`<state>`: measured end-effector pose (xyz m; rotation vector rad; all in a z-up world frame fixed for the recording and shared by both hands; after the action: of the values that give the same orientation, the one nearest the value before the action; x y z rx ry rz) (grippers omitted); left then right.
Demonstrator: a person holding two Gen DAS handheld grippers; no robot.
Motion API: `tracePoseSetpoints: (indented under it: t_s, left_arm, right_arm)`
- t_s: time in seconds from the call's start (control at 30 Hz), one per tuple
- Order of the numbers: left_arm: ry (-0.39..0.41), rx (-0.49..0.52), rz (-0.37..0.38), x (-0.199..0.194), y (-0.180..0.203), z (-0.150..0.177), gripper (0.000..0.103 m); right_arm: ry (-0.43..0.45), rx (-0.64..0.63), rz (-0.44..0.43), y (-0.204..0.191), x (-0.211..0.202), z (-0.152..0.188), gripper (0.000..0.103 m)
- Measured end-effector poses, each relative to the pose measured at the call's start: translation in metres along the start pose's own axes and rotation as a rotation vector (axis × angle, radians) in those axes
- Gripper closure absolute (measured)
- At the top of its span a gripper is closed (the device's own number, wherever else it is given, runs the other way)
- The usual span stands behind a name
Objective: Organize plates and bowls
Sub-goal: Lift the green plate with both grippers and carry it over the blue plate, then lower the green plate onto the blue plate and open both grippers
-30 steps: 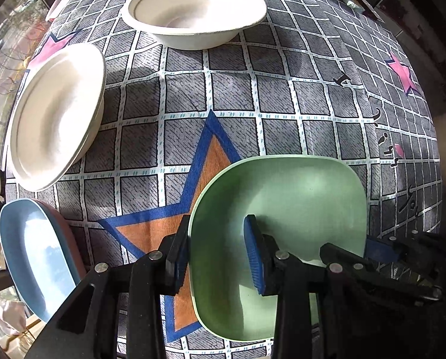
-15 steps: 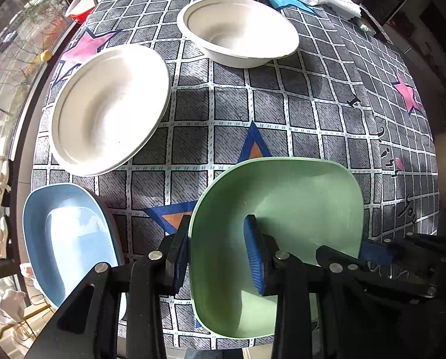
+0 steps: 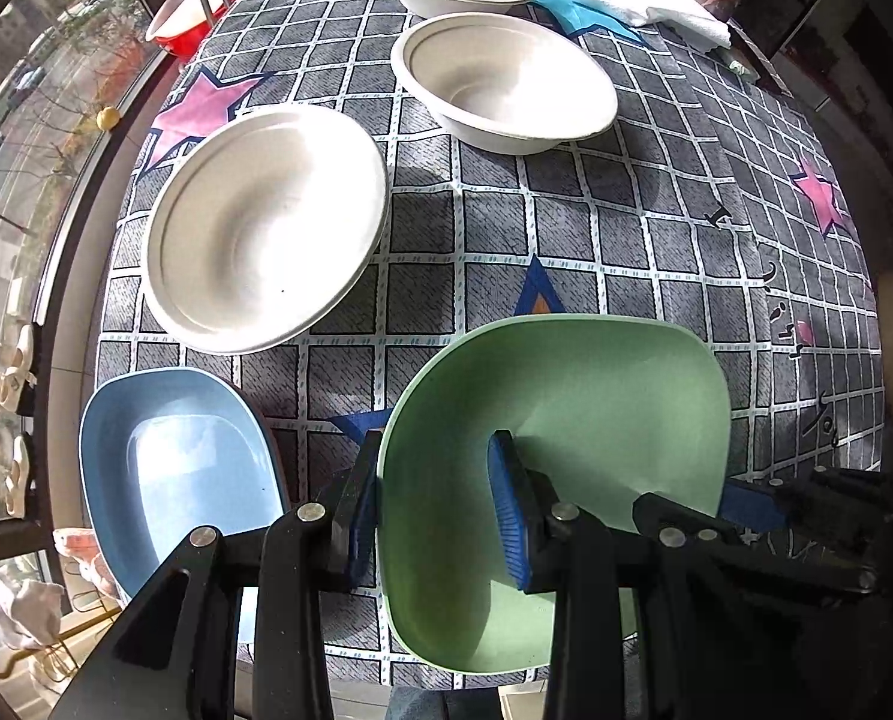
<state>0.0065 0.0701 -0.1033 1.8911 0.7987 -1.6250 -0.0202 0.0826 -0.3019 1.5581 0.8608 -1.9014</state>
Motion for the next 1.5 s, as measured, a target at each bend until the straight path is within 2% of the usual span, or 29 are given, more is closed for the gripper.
tracePoseSetpoints:
  t_s: [0.3, 0.67, 0.87, 1.17, 1.5]
  left_arm:
    - [0.003, -0.029, -0.015, -0.014, -0.018, 0.009, 0.066]
    - [0.016, -0.112, -0.077, -0.036, -0.067, 0.024, 0.066]
    - [-0.016, -0.151, -0.107, -0.038, -0.105, 0.037, 0.066]
    - [0.004, -0.18, -0.166, -0.036, -0.161, 0.042, 0.066]
    - [0.022, -0.158, -0.172, -0.012, -0.188, 0.036, 0.065]
  right_arm:
    - [0.007, -0.028, -0.037, -0.03, -0.019, 0.004, 0.072]
    - [0.006, -0.096, -0.096, -0.108, -0.034, 0.002, 0.072]
    - [-0.009, -0.112, -0.15, -0.145, -0.019, -0.003, 0.072]
    - [-0.03, -0.149, -0.204, -0.177, 0.022, -0.018, 0.072]
    - [-0.045, -0.195, -0.157, -0.202, 0.051, -0.024, 0.072]
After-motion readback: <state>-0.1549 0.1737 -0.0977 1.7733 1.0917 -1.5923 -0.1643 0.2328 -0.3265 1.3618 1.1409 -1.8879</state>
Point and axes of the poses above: each gripper's, at about its wrist camera, not at the fingertips, and x roughly the way its jaws point, y to its right, z to its underside, the point moved 4 cm from there along x, roughly the way its jaws point, and after that the axes turned 1 degree about x, right-handed, at the moved point
